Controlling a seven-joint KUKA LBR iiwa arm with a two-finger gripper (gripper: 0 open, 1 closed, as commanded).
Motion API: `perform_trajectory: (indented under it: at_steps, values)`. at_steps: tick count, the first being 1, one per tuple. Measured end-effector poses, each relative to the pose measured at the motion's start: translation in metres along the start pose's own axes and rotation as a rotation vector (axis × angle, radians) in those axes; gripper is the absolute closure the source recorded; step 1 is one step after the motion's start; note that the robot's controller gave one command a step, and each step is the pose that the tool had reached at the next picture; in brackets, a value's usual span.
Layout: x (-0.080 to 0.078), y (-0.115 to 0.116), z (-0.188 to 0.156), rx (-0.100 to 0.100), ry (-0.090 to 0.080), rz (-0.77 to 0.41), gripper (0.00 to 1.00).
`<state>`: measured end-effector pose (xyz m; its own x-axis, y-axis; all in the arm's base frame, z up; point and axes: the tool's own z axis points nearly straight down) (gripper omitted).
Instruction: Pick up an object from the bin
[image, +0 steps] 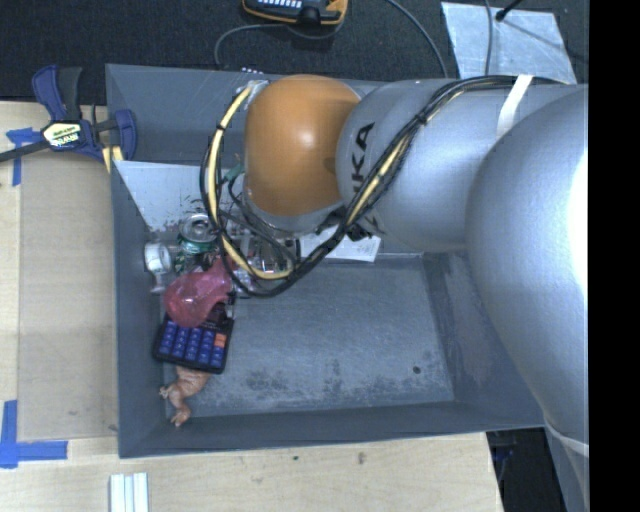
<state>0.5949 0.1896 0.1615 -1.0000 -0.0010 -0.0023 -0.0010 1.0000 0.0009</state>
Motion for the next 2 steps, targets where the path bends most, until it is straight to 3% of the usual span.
perform_trajectory:
  at_steps: [1, 2]
  values:
    - [0.001, 0.0, 0.008, 0.0, -0.002, -0.06, 0.0]
    - [0.003, 0.001, 0.049, 0.0, -0.005, -0.334, 0.0]
